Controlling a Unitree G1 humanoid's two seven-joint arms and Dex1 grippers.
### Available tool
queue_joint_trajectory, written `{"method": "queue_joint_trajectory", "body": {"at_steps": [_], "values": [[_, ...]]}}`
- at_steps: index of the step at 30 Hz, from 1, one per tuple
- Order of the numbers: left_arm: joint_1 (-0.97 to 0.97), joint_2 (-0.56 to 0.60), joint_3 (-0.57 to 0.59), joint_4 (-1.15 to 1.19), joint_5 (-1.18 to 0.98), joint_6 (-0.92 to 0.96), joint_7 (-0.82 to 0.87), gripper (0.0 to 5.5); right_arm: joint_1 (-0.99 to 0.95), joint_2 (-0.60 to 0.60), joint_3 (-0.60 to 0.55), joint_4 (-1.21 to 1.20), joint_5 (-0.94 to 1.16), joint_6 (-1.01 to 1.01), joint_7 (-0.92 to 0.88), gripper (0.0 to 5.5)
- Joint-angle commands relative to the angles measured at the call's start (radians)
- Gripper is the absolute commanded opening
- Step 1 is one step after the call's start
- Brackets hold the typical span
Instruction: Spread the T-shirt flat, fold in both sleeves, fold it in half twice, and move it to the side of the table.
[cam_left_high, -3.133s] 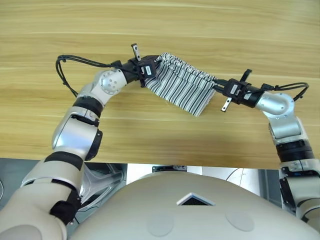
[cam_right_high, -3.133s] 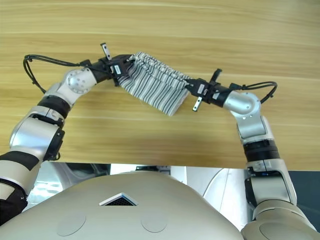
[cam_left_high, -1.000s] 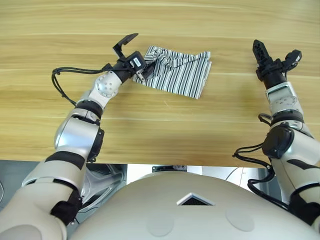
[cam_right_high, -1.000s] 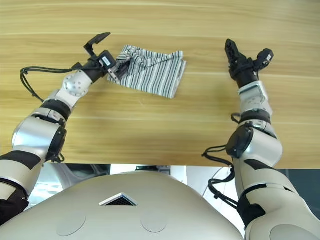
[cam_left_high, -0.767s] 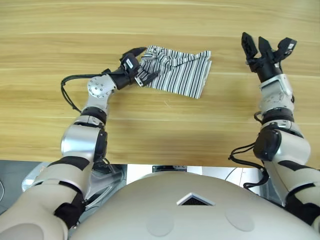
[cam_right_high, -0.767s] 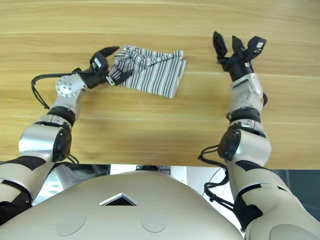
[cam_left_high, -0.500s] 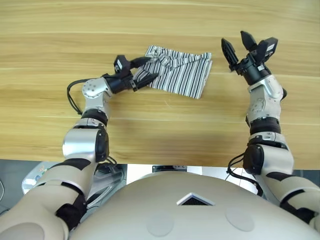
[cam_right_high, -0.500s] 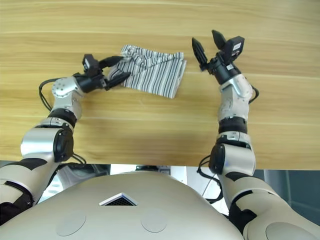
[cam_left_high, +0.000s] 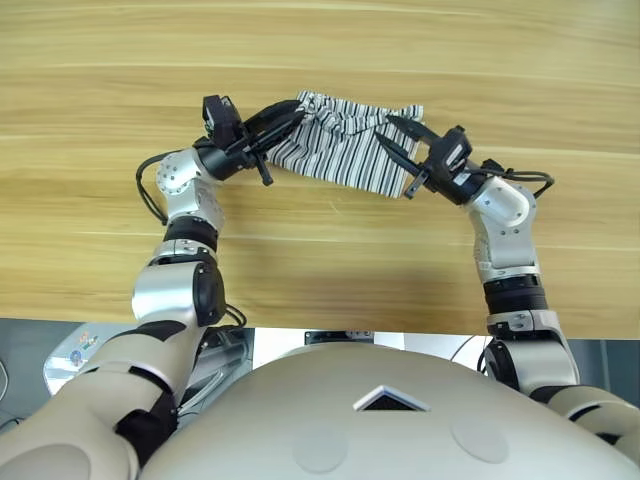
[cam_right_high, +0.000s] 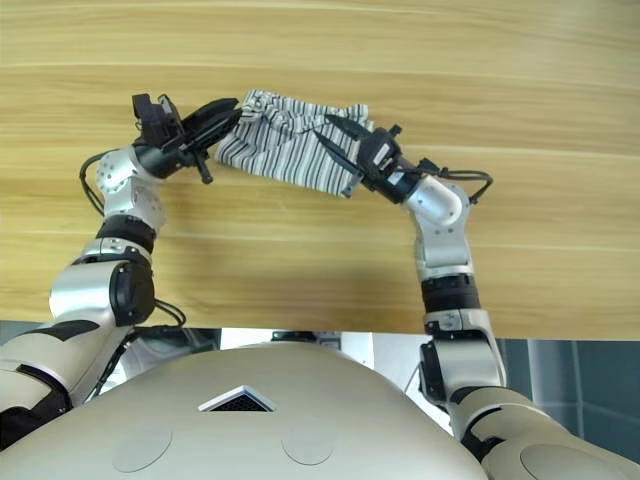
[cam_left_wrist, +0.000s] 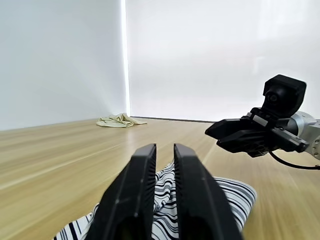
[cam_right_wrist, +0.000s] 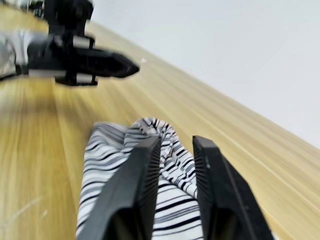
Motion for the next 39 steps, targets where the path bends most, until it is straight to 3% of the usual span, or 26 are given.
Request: {"method": "queue_joint_trajectory", "body": {"at_steps": [1, 4, 13, 22, 27, 39], "values": [[0.025, -0.003, -0.048, -0.03, 0.067, -0.1, 0.034, 0.03, -0.041, -0.032, 0.014, 0.043, -0.069, 0.014, -0.062, 0.42], [0.034, 0.006, -0.085, -0.039, 0.123, -0.179, 0.08, 0.0, -0.068, -0.043, 0.028, 0.077, -0.129, 0.028, -0.119, 0.03], [0.029, 0.025, -0.178, -0.035, 0.252, -0.311, 0.237, 0.0, -0.113, -0.069, 0.177, 0.11, -0.395, 0.05, -0.27, 0.03], [0.018, 0.052, -0.259, -0.038, 0.351, -0.365, 0.355, 0.0, -0.075, -0.177, 0.32, -0.055, -0.526, 0.106, -0.148, 0.03], [0.008, 0.104, -0.361, -0.135, 0.514, -0.441, 0.457, 0.0, -0.048, -0.272, 0.324, -0.17, -0.52, 0.148, -0.049, 0.03], [0.052, 0.184, -0.511, -0.374, 0.663, -0.448, 0.629, 0.0, -0.01, -0.305, 0.339, -0.254, -0.486, 0.185, -0.006, 0.03]]}}
